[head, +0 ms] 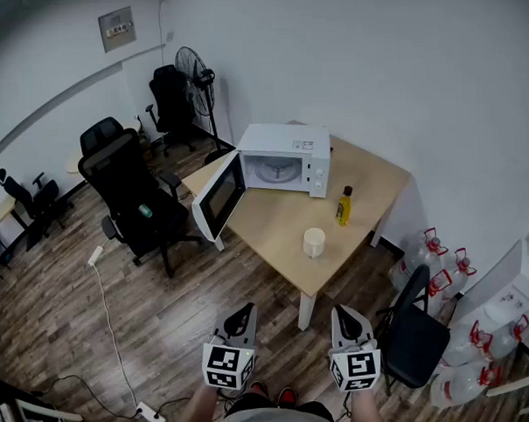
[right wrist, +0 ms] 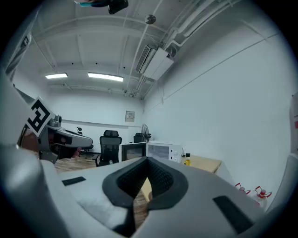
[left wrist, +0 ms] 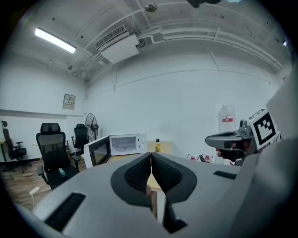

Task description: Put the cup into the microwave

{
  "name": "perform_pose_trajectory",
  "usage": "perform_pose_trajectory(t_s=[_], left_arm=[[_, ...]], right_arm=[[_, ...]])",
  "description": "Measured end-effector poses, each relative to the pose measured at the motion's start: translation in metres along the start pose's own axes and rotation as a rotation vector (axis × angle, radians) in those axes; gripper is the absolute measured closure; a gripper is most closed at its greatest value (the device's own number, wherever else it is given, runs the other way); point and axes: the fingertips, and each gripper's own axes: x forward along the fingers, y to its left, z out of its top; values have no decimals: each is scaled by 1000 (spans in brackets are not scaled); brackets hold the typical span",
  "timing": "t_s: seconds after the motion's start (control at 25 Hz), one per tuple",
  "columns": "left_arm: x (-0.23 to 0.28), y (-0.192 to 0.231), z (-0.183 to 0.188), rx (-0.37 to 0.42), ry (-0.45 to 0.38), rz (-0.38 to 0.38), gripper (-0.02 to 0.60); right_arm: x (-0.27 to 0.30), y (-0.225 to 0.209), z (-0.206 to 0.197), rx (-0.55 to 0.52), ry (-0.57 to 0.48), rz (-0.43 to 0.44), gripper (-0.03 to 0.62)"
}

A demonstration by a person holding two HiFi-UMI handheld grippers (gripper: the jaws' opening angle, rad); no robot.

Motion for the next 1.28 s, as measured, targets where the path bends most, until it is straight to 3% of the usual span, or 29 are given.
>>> perform_pose_trajectory(t_s=[0.64,1.0,1.28], left_arm=[[48,23,6,-6,6,-7,557],[139,66,7,3,38,-84,557],[221,93,-7,-20,112,-188,557]], right_arm=[[52,-16,-13,52,50,-7,579],[138,-39,-21,63,74,-76,579],[199,-61,-44,97,140,-167,579]])
